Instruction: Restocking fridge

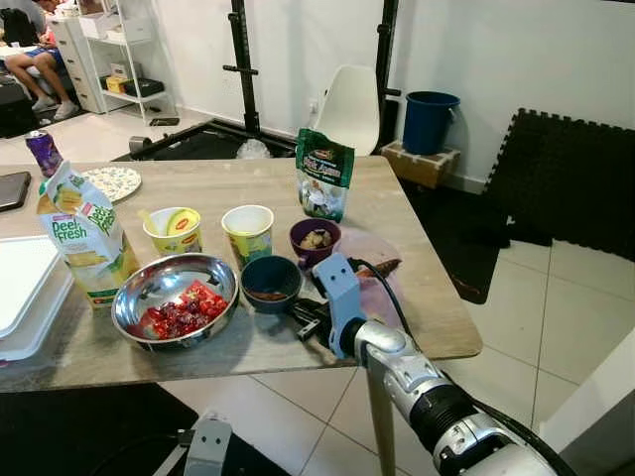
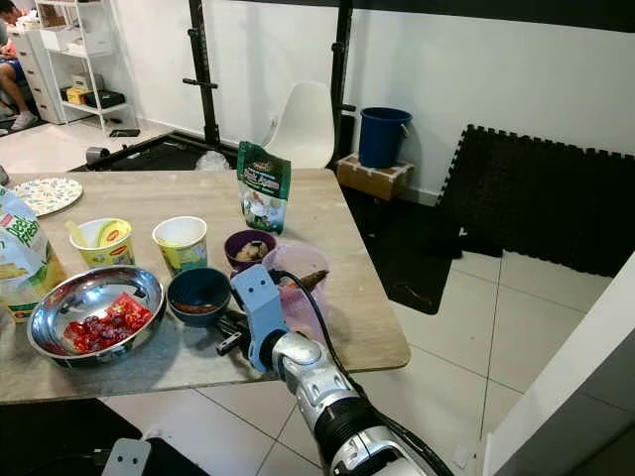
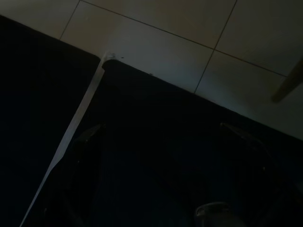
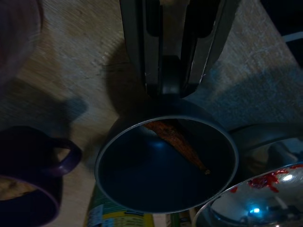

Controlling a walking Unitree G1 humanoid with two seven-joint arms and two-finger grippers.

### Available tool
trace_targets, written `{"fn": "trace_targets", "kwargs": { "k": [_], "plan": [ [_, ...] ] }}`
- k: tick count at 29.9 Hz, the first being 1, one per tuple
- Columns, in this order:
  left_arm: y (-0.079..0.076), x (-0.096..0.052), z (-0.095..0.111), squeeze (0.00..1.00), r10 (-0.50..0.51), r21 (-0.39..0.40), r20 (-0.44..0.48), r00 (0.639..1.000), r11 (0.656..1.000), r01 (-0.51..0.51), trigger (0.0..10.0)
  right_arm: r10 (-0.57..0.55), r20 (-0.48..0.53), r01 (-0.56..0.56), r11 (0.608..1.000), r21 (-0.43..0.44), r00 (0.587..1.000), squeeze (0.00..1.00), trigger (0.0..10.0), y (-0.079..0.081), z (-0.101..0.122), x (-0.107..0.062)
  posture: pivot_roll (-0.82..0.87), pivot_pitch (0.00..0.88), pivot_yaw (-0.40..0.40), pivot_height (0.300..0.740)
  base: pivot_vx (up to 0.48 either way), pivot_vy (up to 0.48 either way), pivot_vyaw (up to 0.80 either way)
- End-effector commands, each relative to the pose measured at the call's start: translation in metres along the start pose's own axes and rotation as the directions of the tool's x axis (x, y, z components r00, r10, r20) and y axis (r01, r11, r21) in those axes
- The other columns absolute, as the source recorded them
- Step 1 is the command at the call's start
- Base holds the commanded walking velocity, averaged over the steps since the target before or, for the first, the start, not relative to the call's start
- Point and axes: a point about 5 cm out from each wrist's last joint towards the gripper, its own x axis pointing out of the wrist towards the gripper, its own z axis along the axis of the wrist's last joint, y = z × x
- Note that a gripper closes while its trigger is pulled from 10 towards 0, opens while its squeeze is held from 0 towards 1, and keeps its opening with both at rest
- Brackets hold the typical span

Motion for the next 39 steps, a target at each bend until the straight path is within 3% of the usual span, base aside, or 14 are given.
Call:
{"fn": "trace_targets", "kwargs": {
  "k": [1, 13, 18, 22, 25, 29, 30, 33, 39],
  "plan": [
    [-0.001, -0.002, -0.007, 0.0, -0.003, 0.003, -0.024, 1.0, 1.0, 0.003, 10.0, 0.152, 0.076, -0.157, 0.986, 0.064, 0.985, 0.0, 0.0, 0.06, 0.013, 0.026, -0.04, 0.099, -0.039, 0.74, 0.0, 0.0, 0.0],
    [0.001, 0.0, -0.003, 0.0, 0.0, 0.004, -0.017, 1.0, 1.0, 0.0, 10.0, 0.164, 0.134, -0.165, 0.986, -0.006, 0.977, 0.0, 0.0, 0.008, 0.033, -0.007, -0.05, 0.074, -0.029, 0.74, 0.0, 0.0, 0.0],
    [-0.002, 0.002, 0.0, 0.0, -0.009, 0.006, -0.014, 1.0, 1.0, 0.009, 10.0, 0.156, 0.105, -0.152, 0.987, -0.049, 0.982, 0.0, 0.0, -0.008, 0.027, -0.024, -0.05, 0.071, -0.025, 0.74, 0.0, 0.0, 0.0],
    [-0.004, 0.003, 0.003, 0.0, -0.012, 0.006, -0.009, 1.0, 1.0, 0.012, 10.0, 0.142, 0.111, -0.141, 0.99, -0.025, 0.984, 0.0, 0.0, -0.018, 0.024, -0.037, -0.05, 0.071, -0.023, 0.74, 0.0, 0.0, 0.0],
    [-0.003, 0.003, 0.003, 0.0, -0.014, 0.008, -0.006, 1.0, 1.0, 0.014, 10.0, 0.166, 0.154, -0.171, 0.985, 0.022, 0.974, 0.0, 0.0, -0.028, 0.027, -0.058, -0.05, 0.072, -0.02, 0.74, 0.0, 0.0, 0.0],
    [-0.002, 0.002, 0.002, 0.0, -0.015, 0.012, -0.007, 1.0, 1.0, 0.016, 10.0, 0.197, 0.2, -0.212, 0.975, 0.058, 0.96, 0.0, 0.0, -0.035, 0.034, -0.076, -0.05, 0.074, -0.014, 0.74, 0.0, 0.0, 0.0],
    [-0.001, 0.002, 0.002, 0.0, -0.017, 0.017, -0.008, 1.0, 1.0, 0.017, 10.0, 0.237, 0.23, -0.26, 0.962, 0.076, 0.944, 0.0, 0.0, -0.039, 0.039, -0.091, -0.05, 0.076, -0.008, 0.74, 0.0, 0.0, 0.0],
    [0.0, 0.002, 0.002, 0.0, -0.019, 0.02, -0.01, 1.0, 1.0, 0.019, 10.0, 0.294, 0.247, -0.324, 0.942, 0.086, 0.923, 0.0, 0.0, -0.041, 0.041, -0.107, -0.04, 0.077, -0.006, 0.74, 0.0, 0.0, 0.0],
    [0.001, 0.003, 0.003, 0.0, -0.024, 0.026, -0.01, 1.0, 0.999, 0.024, 10.0, 0.44, 0.196, -0.463, 0.881, 0.094, 0.876, 0.0, 0.0, -0.031, 0.033, -0.13, -0.05, 0.079, 0.001, 0.74, 0.0, 0.0, 0.0]
  ]
}}
